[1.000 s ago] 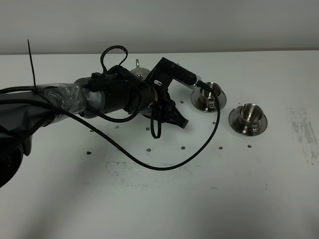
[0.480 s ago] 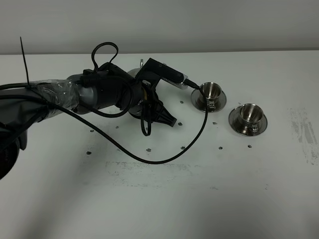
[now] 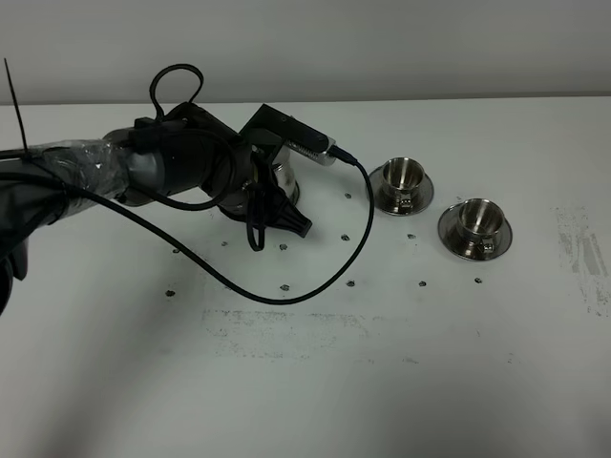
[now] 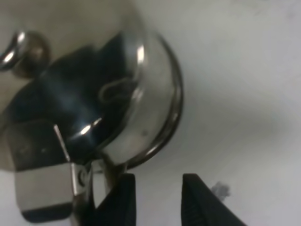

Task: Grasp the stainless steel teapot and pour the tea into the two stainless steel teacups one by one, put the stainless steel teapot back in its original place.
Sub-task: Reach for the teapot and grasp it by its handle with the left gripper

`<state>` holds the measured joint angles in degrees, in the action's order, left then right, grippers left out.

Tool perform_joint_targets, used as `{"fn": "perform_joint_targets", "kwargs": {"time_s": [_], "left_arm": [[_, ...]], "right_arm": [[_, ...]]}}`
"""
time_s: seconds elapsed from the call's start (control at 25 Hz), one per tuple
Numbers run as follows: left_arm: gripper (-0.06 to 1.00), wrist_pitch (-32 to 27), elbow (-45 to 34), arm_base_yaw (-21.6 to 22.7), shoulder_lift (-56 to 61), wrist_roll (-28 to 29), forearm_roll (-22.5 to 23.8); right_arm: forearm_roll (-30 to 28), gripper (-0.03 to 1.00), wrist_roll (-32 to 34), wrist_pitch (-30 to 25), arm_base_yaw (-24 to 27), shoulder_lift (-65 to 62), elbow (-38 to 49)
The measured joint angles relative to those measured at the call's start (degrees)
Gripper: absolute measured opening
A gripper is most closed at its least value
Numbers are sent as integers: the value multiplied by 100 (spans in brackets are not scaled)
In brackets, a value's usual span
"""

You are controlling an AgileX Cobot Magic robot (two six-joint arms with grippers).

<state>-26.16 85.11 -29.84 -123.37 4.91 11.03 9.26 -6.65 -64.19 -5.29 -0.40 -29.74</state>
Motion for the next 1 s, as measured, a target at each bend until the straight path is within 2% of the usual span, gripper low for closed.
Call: {"fn": "perform_joint_targets", "kwargs": {"time_s": [0.32,0.6,0.76,1.0], "left_arm": [[29,-674,0,85,194,-38,162],[29,-2071,-5,85,1124,-642,-110],[29,-2376,-5,85,1832,-724,-160],[29,-2869,28,233,2433,-1199,-112]], "right_arm": [[0,39,0,0,0,0,0],[0,39,0,0,0,0,0],[0,39,0,0,0,0,0],[0,39,0,0,0,0,0]]}}
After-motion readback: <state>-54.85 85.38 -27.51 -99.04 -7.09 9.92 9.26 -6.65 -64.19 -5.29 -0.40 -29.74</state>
